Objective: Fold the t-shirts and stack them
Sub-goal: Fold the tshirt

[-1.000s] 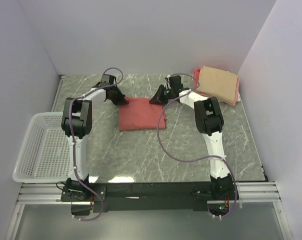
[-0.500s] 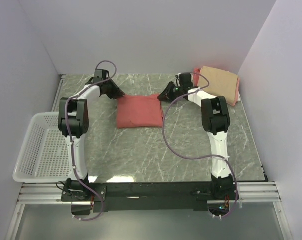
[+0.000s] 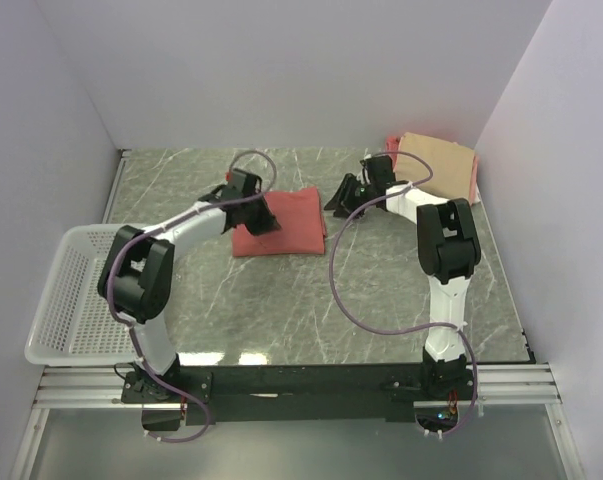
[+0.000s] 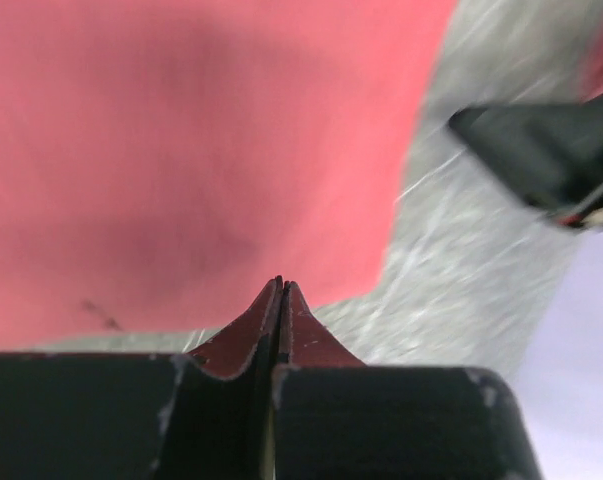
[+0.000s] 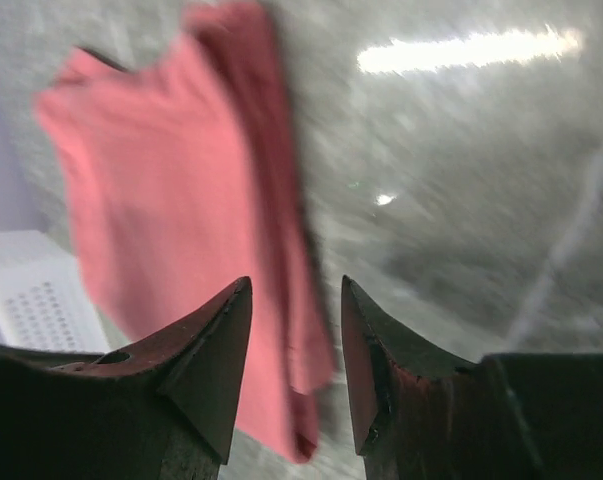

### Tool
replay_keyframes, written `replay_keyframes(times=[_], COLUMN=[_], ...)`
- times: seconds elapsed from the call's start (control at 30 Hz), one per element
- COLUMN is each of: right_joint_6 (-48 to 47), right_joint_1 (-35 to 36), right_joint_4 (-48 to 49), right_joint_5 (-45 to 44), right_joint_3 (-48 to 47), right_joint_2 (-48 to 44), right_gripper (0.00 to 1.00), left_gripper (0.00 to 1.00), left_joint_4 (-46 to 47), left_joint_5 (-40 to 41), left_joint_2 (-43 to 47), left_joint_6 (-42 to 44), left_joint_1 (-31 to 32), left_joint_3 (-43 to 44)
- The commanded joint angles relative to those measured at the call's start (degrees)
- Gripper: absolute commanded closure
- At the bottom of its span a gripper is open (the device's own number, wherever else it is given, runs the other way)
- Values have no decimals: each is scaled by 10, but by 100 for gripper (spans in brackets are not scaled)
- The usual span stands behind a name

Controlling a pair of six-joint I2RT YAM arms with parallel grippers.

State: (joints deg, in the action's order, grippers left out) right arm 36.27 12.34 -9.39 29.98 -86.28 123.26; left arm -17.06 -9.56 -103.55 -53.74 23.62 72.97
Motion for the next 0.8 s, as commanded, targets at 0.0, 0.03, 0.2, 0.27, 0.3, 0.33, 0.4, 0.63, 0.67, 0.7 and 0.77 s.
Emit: replay_keyframes(times=[0.0,0.03,0.2,0.27,0.3,0.33,0.4,0.63,0.67,0.7,0.77], right_joint_6=[-21,-23,-24,-23,-23,-23,-20,6,12,22,33], right_joint_1=[1,6,24,32,36,37,43,39,37,34,30], right_joint_4=[21,19,35,39,40,41,46,59,68,73,91], right_joint_5=[-21,-28,-41,-51,-56,-61,-67,-84,-82,-76,-70], right_joint_3=[38,41,74,88,92,96,108,136,146,150,164], right_joint_2=[-36,-38,-50,-56,-58,-64,-68,-93,-95,-98,-108], right_gripper=[52,52,51,51,50,50,49,43,43,41,39], left_gripper=[97,97,99,99,99,99,99,99,99,99,99], left_joint_4=[18,22,0,-10,-17,-19,-19,-22,-25,-28,-37], left_joint_5=[53,59,113,125,128,129,126,107,104,101,85], left_joint_2=[5,1,-33,-41,-48,-52,-56,-29,-24,-17,-8], left_joint_6=[-15,-18,-34,-36,-37,-37,-37,-23,-18,-14,-7], left_joint_1=[27,36,42,42,43,44,44,44,44,44,44], left_joint_3=[-40,-48,-55,-51,-48,-47,-48,-37,-33,-20,-8])
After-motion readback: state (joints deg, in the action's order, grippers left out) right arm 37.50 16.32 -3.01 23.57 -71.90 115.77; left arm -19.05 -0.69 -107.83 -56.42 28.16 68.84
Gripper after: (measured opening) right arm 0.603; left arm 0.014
